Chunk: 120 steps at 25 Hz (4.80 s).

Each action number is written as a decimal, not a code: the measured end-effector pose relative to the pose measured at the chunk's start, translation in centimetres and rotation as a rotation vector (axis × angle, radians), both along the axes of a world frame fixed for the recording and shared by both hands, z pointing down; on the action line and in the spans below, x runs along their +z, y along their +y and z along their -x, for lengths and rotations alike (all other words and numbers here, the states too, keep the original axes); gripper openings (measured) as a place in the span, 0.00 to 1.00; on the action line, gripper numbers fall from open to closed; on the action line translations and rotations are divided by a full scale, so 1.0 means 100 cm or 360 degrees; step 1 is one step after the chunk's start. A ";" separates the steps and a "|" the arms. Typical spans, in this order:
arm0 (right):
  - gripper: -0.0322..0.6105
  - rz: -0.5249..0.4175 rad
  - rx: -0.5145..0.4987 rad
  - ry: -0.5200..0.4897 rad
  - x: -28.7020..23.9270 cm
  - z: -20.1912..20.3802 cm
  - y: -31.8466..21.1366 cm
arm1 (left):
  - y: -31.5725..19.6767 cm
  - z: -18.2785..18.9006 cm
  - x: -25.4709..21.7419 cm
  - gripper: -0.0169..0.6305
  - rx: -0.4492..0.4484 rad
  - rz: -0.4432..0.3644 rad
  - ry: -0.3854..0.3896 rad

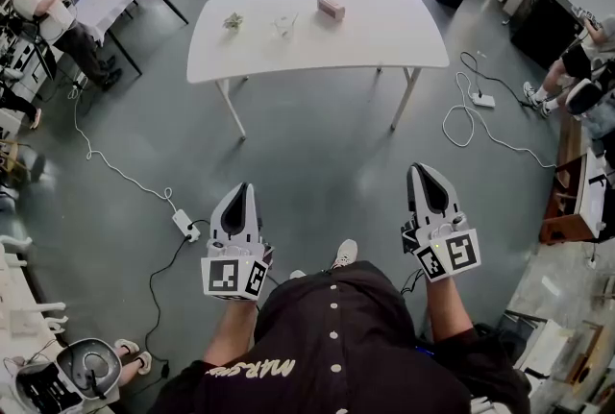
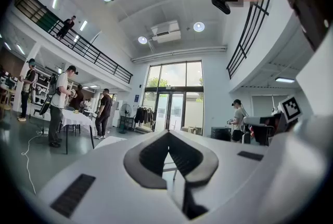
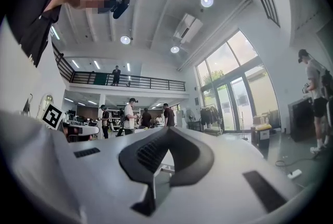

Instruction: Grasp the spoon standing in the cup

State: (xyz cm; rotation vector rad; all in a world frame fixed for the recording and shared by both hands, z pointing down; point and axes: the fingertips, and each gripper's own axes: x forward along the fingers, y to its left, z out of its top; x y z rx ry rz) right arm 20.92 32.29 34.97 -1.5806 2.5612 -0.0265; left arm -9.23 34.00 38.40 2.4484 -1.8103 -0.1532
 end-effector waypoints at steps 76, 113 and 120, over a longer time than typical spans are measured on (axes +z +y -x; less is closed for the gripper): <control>0.56 0.0072 -0.0335 0.0099 0.031 -0.004 -0.141 | -0.083 -0.030 0.015 0.04 -0.0265 0.0059 0.0008; 0.56 0.0073 -0.0215 0.0174 0.028 0.089 -0.327 | -0.294 0.053 0.010 0.04 -0.0095 0.0021 0.0016; 0.56 0.0101 -0.0193 0.0174 0.034 0.090 -0.349 | -0.313 0.057 0.021 0.04 -0.0084 0.0064 0.0030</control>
